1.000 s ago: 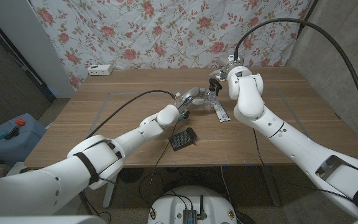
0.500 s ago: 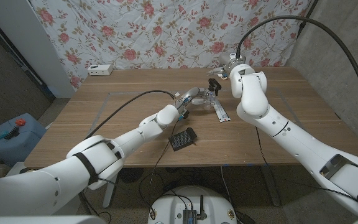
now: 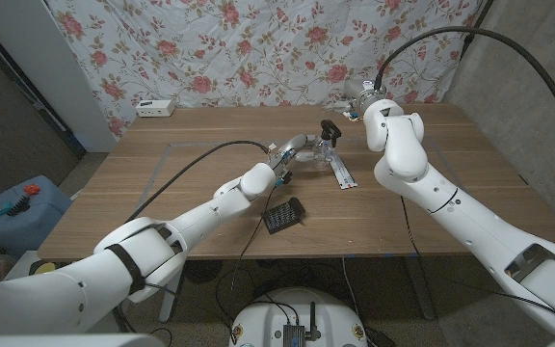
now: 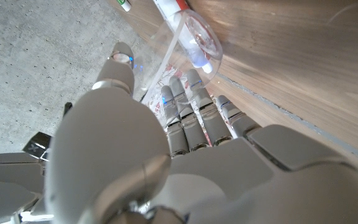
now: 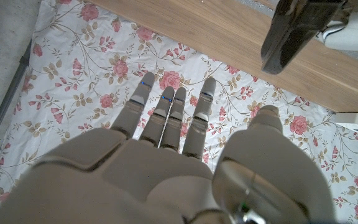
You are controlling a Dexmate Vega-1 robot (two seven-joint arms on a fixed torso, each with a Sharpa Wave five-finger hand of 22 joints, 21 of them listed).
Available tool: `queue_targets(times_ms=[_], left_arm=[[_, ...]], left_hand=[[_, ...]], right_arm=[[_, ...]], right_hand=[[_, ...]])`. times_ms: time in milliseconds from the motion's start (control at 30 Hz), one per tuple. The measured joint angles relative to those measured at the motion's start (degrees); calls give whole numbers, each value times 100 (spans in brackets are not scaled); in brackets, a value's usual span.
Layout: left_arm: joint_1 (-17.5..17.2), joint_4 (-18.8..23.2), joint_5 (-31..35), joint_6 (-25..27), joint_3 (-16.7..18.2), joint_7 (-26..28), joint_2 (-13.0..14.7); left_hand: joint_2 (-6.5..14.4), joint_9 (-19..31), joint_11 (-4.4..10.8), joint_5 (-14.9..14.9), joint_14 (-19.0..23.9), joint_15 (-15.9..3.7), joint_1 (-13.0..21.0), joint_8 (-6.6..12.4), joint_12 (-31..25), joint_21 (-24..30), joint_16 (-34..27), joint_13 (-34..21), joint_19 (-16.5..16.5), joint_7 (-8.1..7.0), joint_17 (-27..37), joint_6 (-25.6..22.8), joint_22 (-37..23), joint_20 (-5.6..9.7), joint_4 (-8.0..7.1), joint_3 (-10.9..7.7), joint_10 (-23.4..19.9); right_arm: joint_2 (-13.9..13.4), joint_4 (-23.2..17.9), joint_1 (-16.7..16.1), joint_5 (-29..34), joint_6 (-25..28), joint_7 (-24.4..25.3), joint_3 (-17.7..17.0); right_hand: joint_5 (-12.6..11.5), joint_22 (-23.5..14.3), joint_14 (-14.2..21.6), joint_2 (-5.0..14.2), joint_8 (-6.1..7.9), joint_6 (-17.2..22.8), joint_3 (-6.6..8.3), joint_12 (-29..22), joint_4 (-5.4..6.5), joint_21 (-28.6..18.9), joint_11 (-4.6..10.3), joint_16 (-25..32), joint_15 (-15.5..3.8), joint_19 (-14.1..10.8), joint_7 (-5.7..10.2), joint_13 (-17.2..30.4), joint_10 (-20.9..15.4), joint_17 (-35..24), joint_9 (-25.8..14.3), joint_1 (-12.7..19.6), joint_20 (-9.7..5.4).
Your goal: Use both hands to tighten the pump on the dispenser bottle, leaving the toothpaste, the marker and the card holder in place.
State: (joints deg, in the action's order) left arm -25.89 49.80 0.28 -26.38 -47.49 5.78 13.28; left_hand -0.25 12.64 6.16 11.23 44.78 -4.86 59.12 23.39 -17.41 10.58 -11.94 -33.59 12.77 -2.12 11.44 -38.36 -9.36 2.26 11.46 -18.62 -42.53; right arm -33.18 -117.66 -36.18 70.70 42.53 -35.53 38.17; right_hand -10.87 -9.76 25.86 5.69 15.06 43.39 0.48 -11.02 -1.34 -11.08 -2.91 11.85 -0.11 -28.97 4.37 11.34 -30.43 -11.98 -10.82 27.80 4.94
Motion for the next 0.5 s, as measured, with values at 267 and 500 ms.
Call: queue_targets(times_ms=[267,500], left_arm=[[-111,241,-8,200,58,104,94],[-385,820,-15,396,218,236,327]], left_hand=[[0,0,0,0,48,-15,0,0,-19,0,1,-2,0,0,-26,0,0,0,0,0,0],[0,0,0,0,48,-15,0,23,-21,0,1,-1,0,0,-26,0,0,0,0,0,0]], right_arm=[[-145,-88,-117,-951,26,721,-224],[-235,-115,-190,-1811,81,1322,-333]], right_hand=[[0,0,-229,60,-288,-517,0,38,0,0,-36,-57,41,51,13,0,247,0,0,-105,-160],[0,14,-555,90,-430,-862,-4,43,45,30,-7,-109,45,226,-8,0,495,0,0,-227,-409]])
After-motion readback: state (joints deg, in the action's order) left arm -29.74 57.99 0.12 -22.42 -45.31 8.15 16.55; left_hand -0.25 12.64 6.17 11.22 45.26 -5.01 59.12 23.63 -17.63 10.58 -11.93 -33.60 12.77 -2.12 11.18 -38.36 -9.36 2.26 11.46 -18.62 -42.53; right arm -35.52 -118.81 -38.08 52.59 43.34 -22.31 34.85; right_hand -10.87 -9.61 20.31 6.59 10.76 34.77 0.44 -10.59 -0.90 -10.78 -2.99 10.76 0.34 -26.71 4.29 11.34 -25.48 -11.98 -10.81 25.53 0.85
